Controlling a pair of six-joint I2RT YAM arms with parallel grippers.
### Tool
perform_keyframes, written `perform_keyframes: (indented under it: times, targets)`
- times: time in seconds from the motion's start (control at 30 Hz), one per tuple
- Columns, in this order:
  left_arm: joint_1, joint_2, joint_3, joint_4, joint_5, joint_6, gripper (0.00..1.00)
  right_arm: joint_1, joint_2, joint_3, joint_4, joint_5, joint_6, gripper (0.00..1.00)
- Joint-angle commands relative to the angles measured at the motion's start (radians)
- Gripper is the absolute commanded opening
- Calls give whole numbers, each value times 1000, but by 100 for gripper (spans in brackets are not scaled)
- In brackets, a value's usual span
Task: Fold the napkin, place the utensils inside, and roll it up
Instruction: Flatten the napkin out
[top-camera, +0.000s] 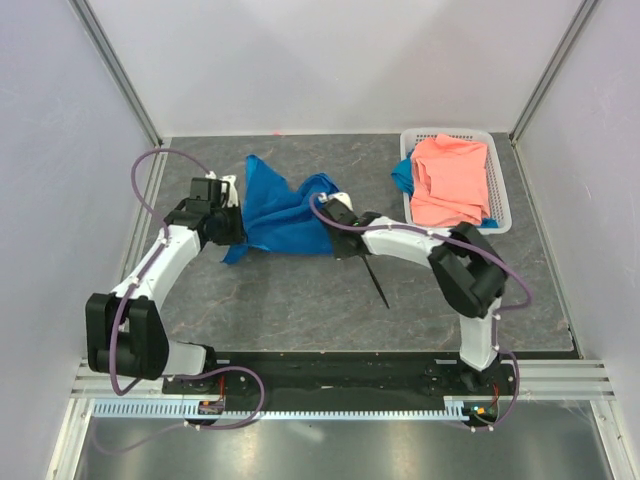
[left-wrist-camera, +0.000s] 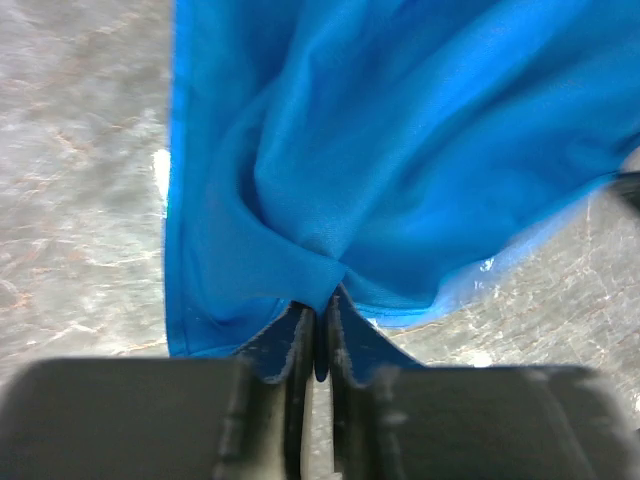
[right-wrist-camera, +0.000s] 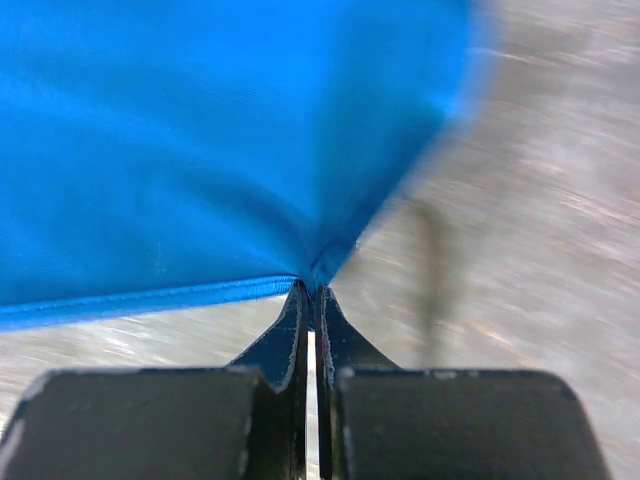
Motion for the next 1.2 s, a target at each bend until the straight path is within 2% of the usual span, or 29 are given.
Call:
perform_keyframes:
  times: [0.0,0.03,0.13,0.2,0.33,0.4,0.53,0.77,0.93,1.07,1.17]
  targets:
    - [-123,31,26,21,-102,-37,26,-63,-166,-134,13,8,-32,0]
    - [-150,47,25,21,-145,-45,39,-89,-182,-157,21,2,-36,0]
    - [-189,48,5,16,-148,-134,65,-138,-236,-248,35,-36,-44,0]
    - [-189,-16,-43,15,-211,-204,71,-155,-269,-270,36,-56,-50,0]
    - [-175,-237,-165,4,-335,-306,99,-175,-318,-306,45,-71,-67,0]
    - [-140,-363,-204,4,-341,-352,100,-184,-349,-328,52,-87,-69,0]
    - [-72,-439,-285,-7,-294,-389,100,-199,-397,-374,78,-134,-67,0]
    - [17,-342,-344,34,-280,-400,95,-202,-400,-394,105,-189,-67,0]
    - [122,-282,-347,79,-265,-381,81,-202,-400,-397,122,-220,-55,0]
    - [156,-215,-339,97,-237,-378,75,-202,-409,-402,125,-236,-52,0]
    - [161,-167,-347,128,-213,-378,67,-202,-412,-402,124,-248,-52,0]
